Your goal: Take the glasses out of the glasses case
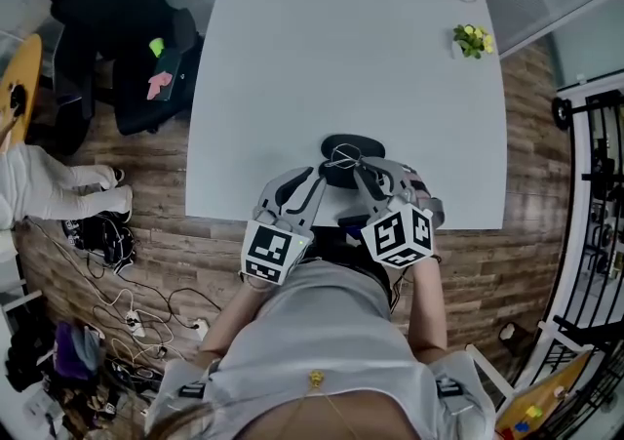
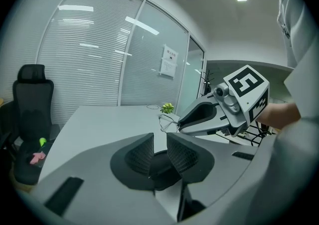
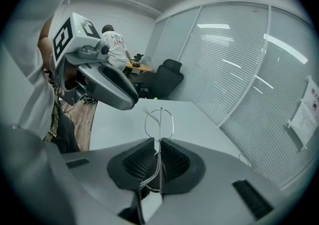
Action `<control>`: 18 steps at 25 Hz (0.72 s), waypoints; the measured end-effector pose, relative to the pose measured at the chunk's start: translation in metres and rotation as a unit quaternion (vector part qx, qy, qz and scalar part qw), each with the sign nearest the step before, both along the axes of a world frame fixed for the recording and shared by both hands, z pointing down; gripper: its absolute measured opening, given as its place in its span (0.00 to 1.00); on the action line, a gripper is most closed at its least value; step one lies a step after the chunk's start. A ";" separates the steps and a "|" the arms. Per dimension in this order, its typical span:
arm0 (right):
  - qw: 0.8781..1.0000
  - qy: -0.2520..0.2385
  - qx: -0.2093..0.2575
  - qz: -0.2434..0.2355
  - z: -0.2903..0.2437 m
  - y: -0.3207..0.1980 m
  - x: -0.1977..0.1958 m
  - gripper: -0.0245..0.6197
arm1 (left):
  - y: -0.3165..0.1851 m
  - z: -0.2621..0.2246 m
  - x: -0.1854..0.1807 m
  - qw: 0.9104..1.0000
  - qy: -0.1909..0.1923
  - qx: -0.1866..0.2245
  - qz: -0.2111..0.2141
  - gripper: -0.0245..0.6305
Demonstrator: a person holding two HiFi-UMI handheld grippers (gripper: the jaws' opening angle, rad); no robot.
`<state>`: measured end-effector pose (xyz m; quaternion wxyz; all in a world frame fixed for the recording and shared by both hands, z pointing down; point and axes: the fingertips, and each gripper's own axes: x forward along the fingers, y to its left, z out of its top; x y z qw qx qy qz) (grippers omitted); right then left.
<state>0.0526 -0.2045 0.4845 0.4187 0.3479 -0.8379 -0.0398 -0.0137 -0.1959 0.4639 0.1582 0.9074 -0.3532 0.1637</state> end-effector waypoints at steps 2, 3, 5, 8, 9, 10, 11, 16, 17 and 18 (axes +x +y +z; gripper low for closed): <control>1.000 0.000 0.002 0.000 -0.002 0.002 -0.001 0.12 | 0.001 -0.001 0.001 1.000 0.000 0.002 0.002 0.17; 1.000 -0.001 0.003 0.000 -0.003 0.002 -0.001 0.12 | 0.002 -0.001 0.001 1.000 0.000 0.003 0.003 0.17; 1.000 -0.003 0.006 0.000 -0.006 0.003 -0.001 0.12 | 0.002 -0.003 0.001 1.000 0.001 0.005 0.003 0.17; 1.000 -0.003 0.008 -0.004 -0.009 0.006 -0.003 0.12 | 0.003 -0.005 0.002 1.000 0.003 0.009 0.003 0.17; 1.000 -0.004 0.007 -0.005 -0.009 0.007 -0.004 0.12 | 0.003 -0.006 0.002 1.000 0.003 0.010 0.004 0.17; 1.000 -0.005 0.008 -0.006 -0.010 0.008 -0.004 0.12 | 0.003 -0.006 0.003 1.000 0.003 0.011 0.004 0.17; 1.000 -0.006 0.008 -0.006 -0.011 0.008 -0.005 0.12 | 0.003 -0.006 0.003 1.000 0.003 0.012 0.005 0.17; 1.000 -0.008 0.007 -0.007 -0.014 0.012 -0.003 0.12 | 0.005 -0.008 0.005 1.000 0.004 0.013 0.007 0.17; 1.000 -0.008 0.008 -0.007 -0.014 0.013 -0.003 0.12 | 0.006 -0.008 0.006 1.000 0.003 0.013 0.008 0.17; 1.000 -0.008 0.008 -0.007 -0.015 0.013 -0.003 0.12 | 0.006 -0.008 0.006 1.000 0.003 0.013 0.009 0.17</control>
